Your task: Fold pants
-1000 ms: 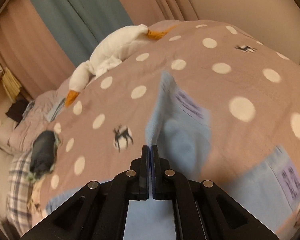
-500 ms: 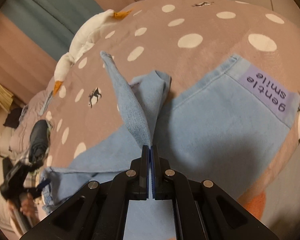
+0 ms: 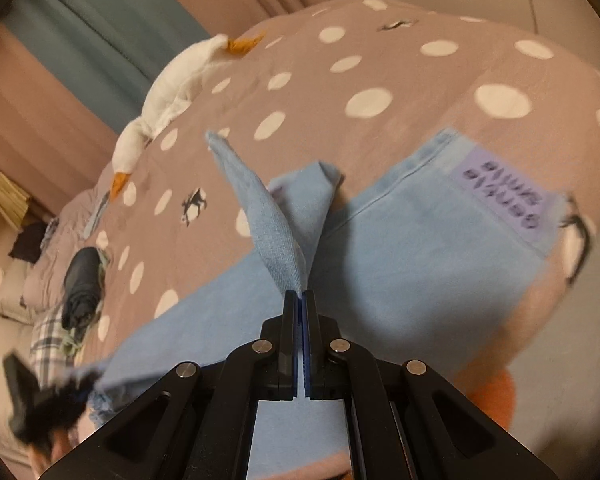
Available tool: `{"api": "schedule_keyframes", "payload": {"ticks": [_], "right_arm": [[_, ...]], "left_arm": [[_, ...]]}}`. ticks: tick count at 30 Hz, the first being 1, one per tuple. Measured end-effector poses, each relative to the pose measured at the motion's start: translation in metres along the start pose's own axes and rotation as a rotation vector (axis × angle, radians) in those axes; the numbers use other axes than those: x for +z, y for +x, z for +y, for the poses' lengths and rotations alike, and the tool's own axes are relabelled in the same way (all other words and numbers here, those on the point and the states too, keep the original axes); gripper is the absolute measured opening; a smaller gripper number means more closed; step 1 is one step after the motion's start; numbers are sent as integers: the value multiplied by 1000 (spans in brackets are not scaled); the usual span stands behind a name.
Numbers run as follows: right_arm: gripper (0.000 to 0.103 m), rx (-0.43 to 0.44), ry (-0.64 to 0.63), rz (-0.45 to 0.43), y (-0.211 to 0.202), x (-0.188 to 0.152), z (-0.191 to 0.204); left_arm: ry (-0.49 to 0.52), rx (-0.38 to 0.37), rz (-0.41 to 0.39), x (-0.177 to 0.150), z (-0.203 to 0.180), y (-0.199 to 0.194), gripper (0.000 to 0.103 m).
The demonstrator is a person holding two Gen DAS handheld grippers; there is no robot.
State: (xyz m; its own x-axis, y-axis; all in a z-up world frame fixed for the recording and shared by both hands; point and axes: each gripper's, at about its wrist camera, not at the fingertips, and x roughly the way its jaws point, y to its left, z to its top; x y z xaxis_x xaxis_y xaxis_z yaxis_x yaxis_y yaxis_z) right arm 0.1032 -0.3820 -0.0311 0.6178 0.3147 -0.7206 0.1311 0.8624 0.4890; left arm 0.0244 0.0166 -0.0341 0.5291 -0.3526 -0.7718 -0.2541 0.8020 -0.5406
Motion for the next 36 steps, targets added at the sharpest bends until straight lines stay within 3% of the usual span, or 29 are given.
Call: {"api": "schedule_keyframes", "payload": {"ticks": [2, 5, 7, 11, 12, 15, 17, 19, 20, 21, 24, 27, 30, 32, 33, 36], "right_arm": [[2, -58, -10, 25, 5, -5, -5], [2, -121, 11, 109, 27, -18, -21], [2, -149, 9, 120, 34, -21, -25], [2, -153, -2, 121, 38, -15, -21], [2, -155, -6, 121, 39, -13, -21], [2, -153, -3, 124, 39, -12, -20], [2, -147, 4, 119, 37, -13, -21], [2, -149, 1, 112, 35, -14, -20], [2, -157, -4, 109, 33, -15, -19], [2, -168, -13, 108, 33, -15, -18], [2, -217, -78, 125, 33, -15, -13], [4, -337, -272, 140, 36, -14, 11], [20, -366, -341, 126, 34, -8, 28], [57, -375, -402, 112, 34, -5, 41], [64, -374, -420, 106, 35, -3, 45], [69, -382, -492, 85, 40, 2, 63]], "left_arm": [[-27, 23, 28, -25, 15, 2, 12], [-101, -7, 93, -49, 41, 8, 15], [-133, -9, 73, -55, 50, 4, 17], [-151, 73, -46, -47, 61, -22, 62], [-169, 75, -69, -43, 68, -28, 66], [-258, 59, -124, -32, 89, -40, 66], [-317, -5, -162, -31, 105, -46, 63], [-341, -19, -160, -30, 108, -46, 43], [-325, 4, -149, -30, 108, -47, 21], [-309, 16, -145, -31, 105, -47, 14], [-290, 27, -94, -42, 101, -47, 13], [-269, 62, -22, -56, 108, -45, 14], [-316, 43, 9, -65, 119, -42, 14], [-305, 59, 16, -62, 117, -41, 16], [-295, 75, 20, -61, 115, -41, 17], [-278, 98, 28, -58, 113, -38, 18]]}}
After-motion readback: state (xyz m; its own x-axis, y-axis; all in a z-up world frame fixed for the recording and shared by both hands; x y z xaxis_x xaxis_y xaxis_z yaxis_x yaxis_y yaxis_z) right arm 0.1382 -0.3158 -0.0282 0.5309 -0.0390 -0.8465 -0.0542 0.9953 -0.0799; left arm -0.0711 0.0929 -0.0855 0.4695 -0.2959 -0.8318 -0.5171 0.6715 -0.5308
